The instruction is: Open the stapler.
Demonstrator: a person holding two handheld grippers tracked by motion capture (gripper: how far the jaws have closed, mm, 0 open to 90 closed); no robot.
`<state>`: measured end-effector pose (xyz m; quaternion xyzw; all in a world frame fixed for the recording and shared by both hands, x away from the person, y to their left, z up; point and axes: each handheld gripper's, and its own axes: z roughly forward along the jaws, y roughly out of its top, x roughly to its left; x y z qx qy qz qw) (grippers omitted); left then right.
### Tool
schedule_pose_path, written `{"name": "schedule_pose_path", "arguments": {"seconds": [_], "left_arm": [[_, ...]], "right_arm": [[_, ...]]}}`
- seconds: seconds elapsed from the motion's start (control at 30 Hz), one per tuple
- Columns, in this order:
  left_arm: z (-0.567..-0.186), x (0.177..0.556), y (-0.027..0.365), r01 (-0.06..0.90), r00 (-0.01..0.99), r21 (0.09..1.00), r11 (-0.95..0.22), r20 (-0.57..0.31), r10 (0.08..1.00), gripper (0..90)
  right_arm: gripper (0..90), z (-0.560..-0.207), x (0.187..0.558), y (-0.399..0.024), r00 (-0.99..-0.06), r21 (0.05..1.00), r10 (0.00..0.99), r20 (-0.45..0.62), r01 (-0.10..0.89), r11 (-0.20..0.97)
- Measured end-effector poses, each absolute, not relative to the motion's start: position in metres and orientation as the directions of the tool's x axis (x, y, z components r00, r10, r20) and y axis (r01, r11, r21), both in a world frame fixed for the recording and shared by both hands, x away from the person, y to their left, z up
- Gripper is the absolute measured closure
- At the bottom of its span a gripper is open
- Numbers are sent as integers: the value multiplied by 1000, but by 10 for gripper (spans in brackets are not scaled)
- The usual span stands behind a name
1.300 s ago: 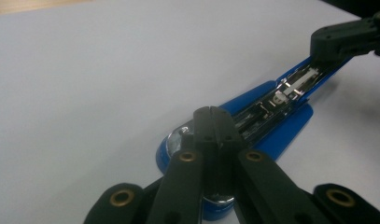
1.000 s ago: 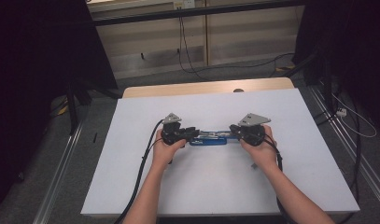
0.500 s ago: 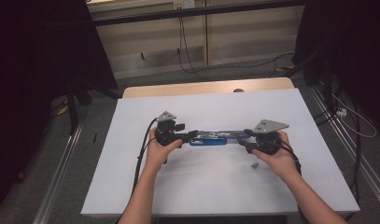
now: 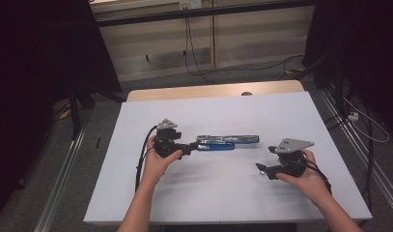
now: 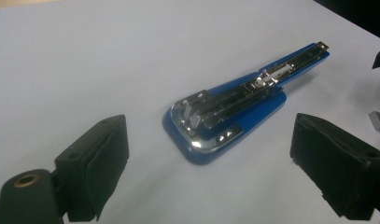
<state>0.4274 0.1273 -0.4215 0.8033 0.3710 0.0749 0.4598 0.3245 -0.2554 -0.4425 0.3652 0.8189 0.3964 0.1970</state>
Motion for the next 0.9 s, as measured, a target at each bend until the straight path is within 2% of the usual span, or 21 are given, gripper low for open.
{"name": "schedule_pose_path", "arguments": {"seconds": [0.47,0.6,0.67,0.73,0.9], "left_arm": [[-422,402,149,507,711,798,-325,-175,681,114],[-423,396,155,514,703,796,-320,-177,689,114],[-423,395,157,517,695,799,-307,-183,695,114],[-422,395,158,519,689,804,-292,-191,699,114],[-422,395,159,516,690,803,-299,-182,701,114]], "right_arm": [[132,-452,314,-273,-654,785,756,-3,467,407],[178,-451,314,-275,-650,787,760,4,471,399],[284,-450,314,-276,-654,787,757,13,474,395],[332,-450,313,-275,-661,785,751,7,469,406],[679,-441,306,-273,-693,784,720,-22,435,443]]}}
